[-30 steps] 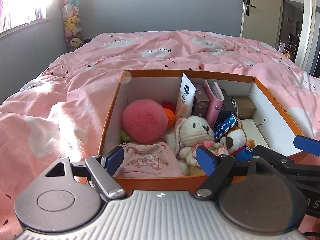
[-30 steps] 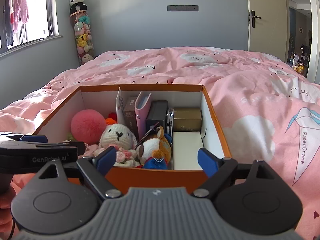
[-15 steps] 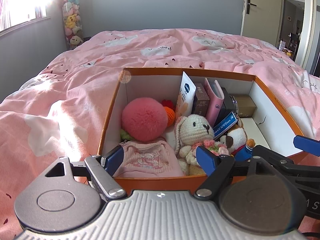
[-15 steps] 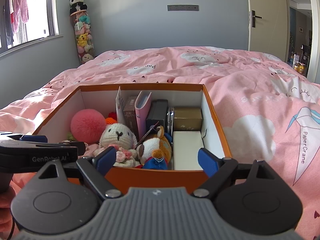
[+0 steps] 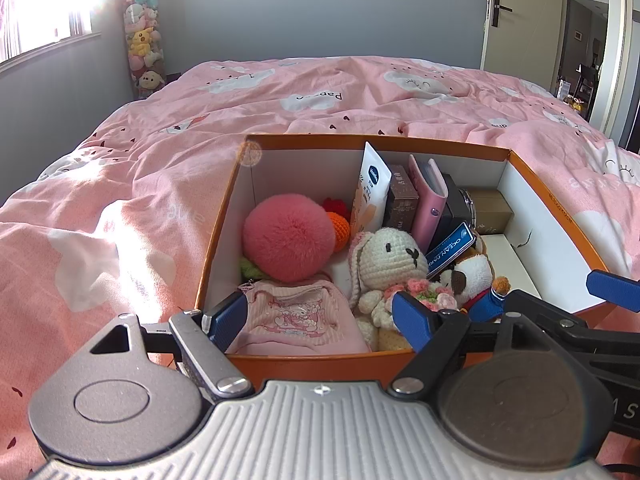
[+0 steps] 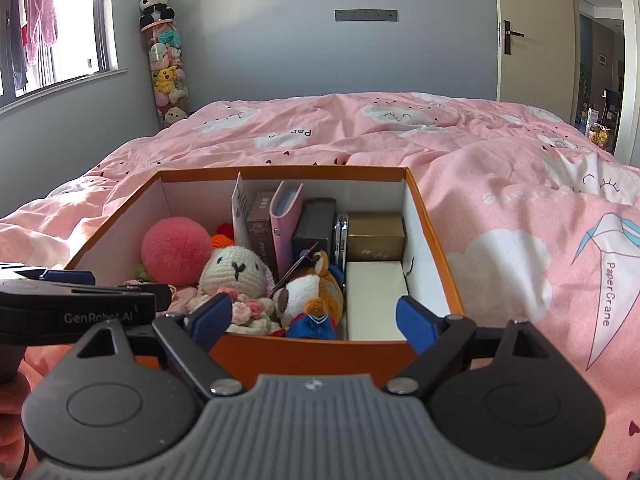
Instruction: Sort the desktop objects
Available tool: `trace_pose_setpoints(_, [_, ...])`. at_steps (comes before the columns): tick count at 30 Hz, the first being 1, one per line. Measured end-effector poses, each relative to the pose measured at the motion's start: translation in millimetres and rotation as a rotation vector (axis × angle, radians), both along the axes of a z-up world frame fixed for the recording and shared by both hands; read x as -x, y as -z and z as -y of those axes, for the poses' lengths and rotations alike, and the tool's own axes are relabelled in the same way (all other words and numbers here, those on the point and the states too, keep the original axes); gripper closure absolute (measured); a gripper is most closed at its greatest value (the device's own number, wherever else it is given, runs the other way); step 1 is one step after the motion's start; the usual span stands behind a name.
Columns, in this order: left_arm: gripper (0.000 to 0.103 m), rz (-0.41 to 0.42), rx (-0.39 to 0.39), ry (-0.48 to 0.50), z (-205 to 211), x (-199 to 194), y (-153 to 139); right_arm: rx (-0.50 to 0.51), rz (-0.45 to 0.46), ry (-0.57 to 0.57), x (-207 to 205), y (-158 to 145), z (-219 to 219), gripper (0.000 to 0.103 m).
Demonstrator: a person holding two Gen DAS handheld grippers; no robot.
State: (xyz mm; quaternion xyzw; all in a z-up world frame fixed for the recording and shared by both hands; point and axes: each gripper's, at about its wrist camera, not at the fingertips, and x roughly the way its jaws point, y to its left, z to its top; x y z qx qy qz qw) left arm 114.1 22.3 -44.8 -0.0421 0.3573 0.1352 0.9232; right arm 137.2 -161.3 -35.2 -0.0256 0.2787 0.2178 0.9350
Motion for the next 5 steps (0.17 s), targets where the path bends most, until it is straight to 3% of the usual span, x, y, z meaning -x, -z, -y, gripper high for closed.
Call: trace_pose_setpoints(5, [0.009,0.0,0.0,0.0,0.1,-0.2,0.0,0.0,0.0,0.0,0.0,-0.1,0.0,0.013])
